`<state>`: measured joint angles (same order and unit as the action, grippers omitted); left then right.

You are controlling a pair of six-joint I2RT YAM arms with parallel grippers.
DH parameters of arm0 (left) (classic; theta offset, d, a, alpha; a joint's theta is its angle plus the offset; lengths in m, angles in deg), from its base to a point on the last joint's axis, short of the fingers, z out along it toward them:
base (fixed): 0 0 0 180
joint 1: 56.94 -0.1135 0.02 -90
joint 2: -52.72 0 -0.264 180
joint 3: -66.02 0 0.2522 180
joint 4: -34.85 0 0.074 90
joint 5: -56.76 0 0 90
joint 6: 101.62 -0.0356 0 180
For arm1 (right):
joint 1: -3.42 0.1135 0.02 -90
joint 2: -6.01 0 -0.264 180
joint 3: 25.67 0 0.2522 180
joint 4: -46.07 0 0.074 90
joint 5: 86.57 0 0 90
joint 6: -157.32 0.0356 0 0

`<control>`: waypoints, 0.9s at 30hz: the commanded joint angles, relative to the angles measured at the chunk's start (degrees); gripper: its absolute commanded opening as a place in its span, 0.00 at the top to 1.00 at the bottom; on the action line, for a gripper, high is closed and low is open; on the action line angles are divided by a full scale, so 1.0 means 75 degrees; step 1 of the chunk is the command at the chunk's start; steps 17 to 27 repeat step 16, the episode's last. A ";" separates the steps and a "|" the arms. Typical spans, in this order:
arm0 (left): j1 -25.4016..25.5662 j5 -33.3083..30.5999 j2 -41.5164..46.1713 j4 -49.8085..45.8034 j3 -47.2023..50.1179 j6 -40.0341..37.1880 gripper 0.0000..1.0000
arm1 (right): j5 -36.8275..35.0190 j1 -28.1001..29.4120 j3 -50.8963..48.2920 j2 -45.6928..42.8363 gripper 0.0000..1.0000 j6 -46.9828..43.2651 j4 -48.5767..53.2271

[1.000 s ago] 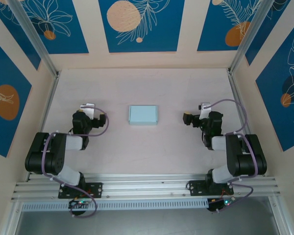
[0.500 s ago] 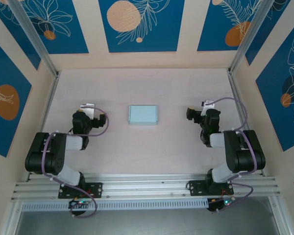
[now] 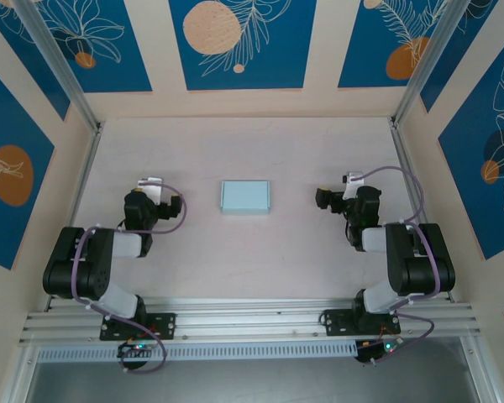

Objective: Fold the paper box

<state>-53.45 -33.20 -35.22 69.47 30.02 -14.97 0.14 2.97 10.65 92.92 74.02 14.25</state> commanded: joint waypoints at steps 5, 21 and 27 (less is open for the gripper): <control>-0.0102 0.0195 -0.0028 0.0006 -0.0067 0.0083 0.00 | 0.0270 -0.0022 0.0201 0.0031 0.00 -0.0178 -0.0036; -0.0102 0.0183 -0.0028 0.0010 -0.0058 0.0078 0.00 | 0.0268 -0.0029 0.0190 0.0042 0.00 -0.0181 -0.0029; -0.0102 0.0183 -0.0028 0.0010 -0.0058 0.0078 0.00 | 0.0268 -0.0029 0.0190 0.0042 0.00 -0.0181 -0.0029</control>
